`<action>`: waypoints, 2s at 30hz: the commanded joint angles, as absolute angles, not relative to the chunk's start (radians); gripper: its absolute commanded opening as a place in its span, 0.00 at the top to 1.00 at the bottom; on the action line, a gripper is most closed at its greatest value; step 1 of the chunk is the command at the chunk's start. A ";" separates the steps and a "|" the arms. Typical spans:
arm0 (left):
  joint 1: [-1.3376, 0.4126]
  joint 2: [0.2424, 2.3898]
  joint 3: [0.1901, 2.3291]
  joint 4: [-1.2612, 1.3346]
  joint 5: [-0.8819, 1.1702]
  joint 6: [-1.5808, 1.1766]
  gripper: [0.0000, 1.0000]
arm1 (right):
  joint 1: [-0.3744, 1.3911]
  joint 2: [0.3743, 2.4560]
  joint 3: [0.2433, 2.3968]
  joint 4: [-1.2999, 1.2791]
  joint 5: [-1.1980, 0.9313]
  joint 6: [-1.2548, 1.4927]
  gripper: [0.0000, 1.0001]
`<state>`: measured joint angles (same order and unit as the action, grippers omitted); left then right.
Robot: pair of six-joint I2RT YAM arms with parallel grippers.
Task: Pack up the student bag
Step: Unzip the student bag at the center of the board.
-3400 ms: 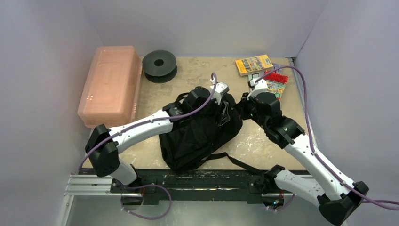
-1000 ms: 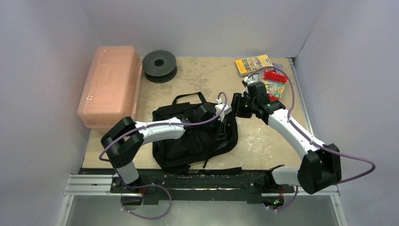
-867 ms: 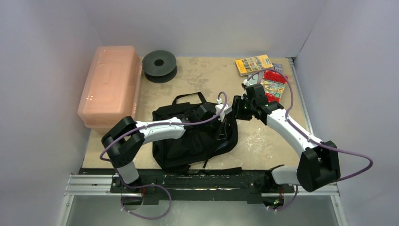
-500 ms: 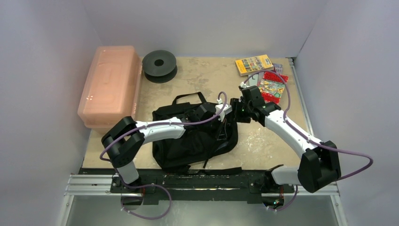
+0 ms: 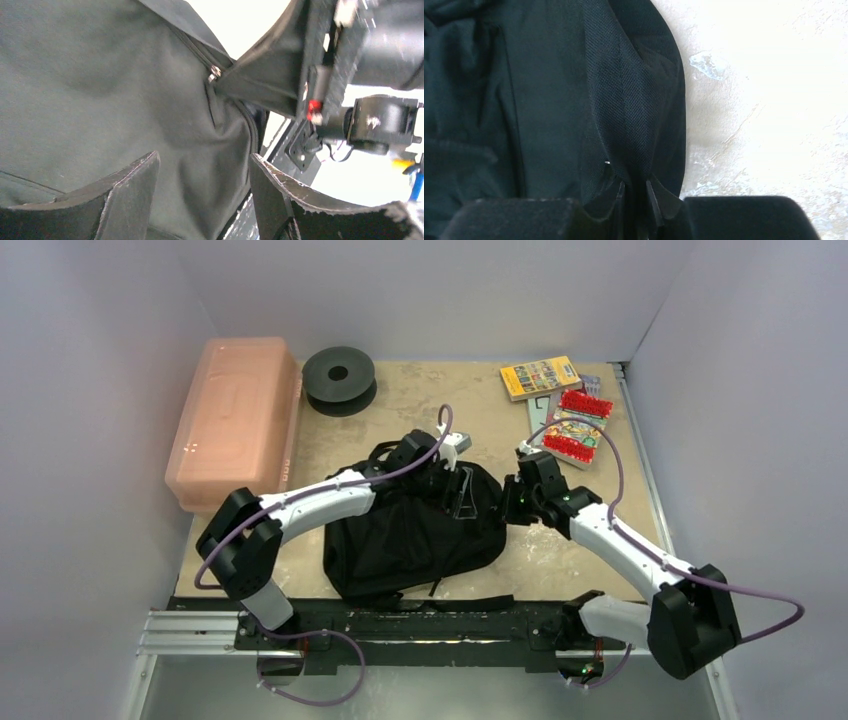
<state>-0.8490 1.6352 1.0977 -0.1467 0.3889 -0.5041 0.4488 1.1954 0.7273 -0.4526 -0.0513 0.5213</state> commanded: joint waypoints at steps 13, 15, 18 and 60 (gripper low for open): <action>-0.827 1.888 1.354 -0.130 0.447 -0.576 0.57 | 0.452 1.045 0.680 -0.306 -0.129 0.552 1.00; -0.827 1.890 1.353 -0.135 0.442 -0.574 0.61 | 0.453 1.033 0.678 -0.304 -0.129 0.554 1.00; -0.831 1.896 1.356 -0.134 0.459 -0.572 0.67 | 0.453 1.025 0.678 -0.304 -0.123 0.557 1.00; -0.910 1.849 1.396 -0.261 0.306 -0.438 0.62 | 0.453 1.007 0.695 -0.322 -0.151 0.563 1.00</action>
